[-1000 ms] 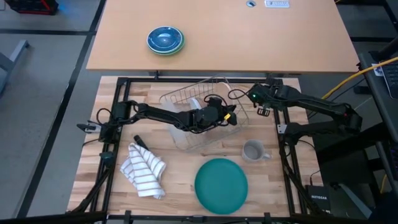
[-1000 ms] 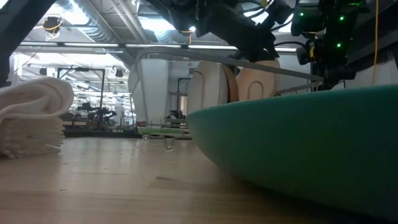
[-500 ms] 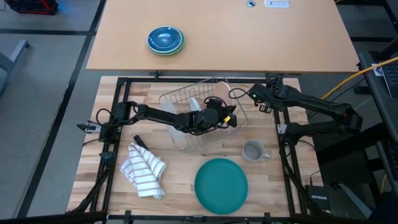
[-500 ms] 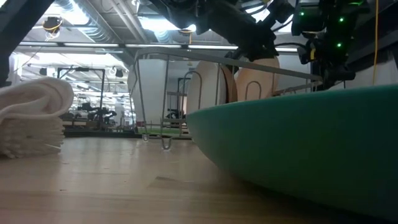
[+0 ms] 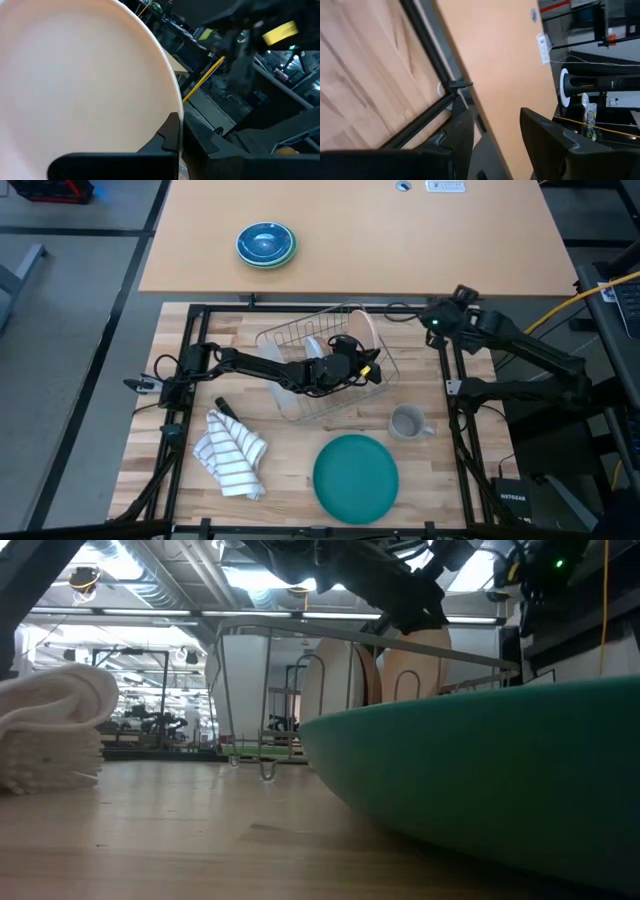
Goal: Sort dishes
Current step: Put the pink plate in the dish rack
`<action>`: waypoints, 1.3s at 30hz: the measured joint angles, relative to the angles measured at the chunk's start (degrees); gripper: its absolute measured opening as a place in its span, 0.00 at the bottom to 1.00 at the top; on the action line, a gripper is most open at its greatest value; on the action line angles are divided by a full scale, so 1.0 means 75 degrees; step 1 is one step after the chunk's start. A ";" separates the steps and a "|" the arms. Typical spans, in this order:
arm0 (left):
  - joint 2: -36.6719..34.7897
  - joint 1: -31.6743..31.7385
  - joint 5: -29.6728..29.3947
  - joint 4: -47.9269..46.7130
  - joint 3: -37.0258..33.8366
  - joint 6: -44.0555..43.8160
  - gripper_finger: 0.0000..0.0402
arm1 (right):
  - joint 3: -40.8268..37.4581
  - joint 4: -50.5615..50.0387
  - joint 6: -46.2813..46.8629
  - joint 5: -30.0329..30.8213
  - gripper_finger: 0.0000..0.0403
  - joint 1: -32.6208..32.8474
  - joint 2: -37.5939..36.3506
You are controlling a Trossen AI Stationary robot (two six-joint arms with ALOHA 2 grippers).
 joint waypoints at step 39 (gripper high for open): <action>-0.0012 -0.0105 0.0035 0.0042 0.0000 0.0058 0.01 | 0.0098 0.1029 -0.0937 -0.1737 0.41 0.0003 0.0324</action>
